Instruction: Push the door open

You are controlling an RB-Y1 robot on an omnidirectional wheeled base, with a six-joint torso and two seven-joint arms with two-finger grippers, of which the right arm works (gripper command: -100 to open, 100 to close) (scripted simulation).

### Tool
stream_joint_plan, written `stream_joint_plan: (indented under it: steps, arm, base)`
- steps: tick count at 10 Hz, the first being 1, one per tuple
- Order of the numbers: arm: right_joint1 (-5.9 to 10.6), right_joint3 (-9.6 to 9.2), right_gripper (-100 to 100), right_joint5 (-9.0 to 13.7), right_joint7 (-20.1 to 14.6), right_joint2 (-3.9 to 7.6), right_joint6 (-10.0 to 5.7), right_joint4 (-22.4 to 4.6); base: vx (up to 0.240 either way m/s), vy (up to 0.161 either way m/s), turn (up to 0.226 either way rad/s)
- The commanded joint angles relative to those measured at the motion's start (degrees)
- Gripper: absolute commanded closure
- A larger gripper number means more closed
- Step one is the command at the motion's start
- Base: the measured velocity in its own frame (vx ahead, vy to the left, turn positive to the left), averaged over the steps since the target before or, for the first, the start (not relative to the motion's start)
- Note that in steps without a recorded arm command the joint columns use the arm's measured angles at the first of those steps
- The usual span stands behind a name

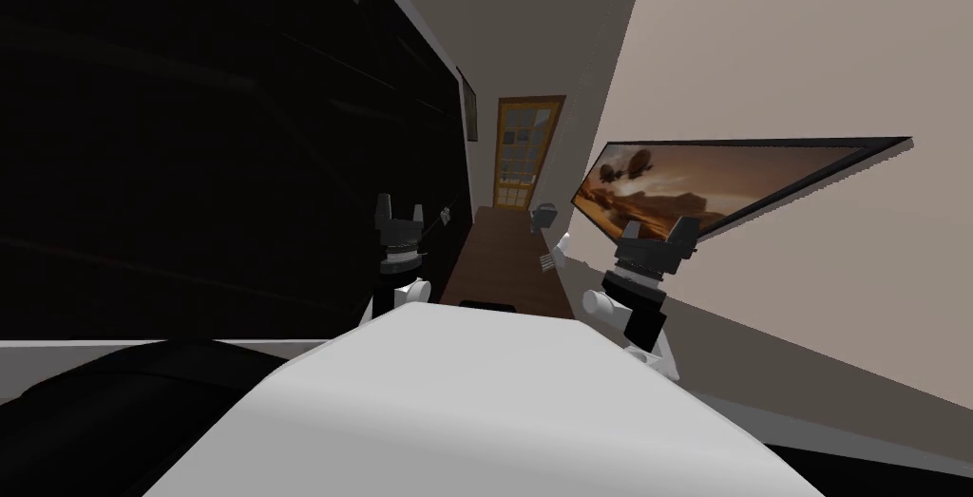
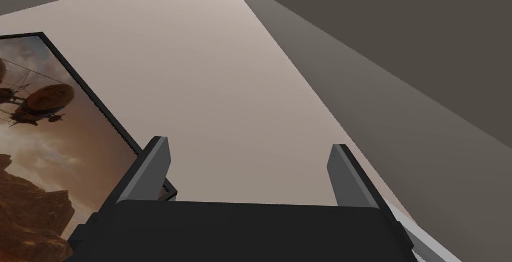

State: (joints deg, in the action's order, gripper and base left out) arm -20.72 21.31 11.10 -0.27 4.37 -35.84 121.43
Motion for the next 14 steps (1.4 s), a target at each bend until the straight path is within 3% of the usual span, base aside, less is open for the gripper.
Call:
stream_joint_plan:
  steps: [1, 12, 14]
  arm:
    - [0.51, 1.64, -100, 1.04, 0.47, 0.36, -0.92, -1.03]
    - [6.81, 14.69, -100, 9.18, 6.07, 1.61, -9.17, -11.63]
    - [8.30, 17.78, -100, 11.10, 7.39, 1.83, -11.13, -14.13]
  base:
    - [0.150, 0.014, -0.148]
    - [0.166, 0.025, -0.174]
    - [0.148, 0.048, -0.190]
